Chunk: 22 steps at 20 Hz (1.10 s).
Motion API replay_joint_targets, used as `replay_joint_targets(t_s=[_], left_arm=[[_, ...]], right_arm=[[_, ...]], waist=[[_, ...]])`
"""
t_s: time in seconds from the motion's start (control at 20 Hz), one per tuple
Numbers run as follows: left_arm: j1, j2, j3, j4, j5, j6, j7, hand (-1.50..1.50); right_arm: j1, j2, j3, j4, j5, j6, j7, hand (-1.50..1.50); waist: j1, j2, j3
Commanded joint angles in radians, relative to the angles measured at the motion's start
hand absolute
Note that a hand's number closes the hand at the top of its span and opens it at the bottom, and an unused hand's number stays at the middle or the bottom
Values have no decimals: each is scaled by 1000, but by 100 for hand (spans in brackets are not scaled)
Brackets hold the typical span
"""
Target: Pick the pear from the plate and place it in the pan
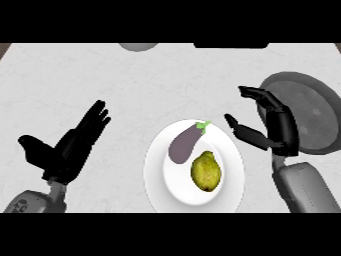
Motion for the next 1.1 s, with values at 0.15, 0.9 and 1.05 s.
replay_joint_targets(t_s=[0.15,0.9,1.05], left_arm=[[15,-49,11,-14,-4,15,83,0],[-12,-56,-4,33,-18,13,79,0],[-17,-44,19,27,-1,-8,79,0]], right_arm=[[51,2,59,-145,68,13,-2,-150],[-197,-316,471,-278,376,590,850,-150],[-256,-214,543,-312,364,678,1061,-150]], waist=[[-9,-6,0],[-7,-11,-5],[1,-9,-4]])
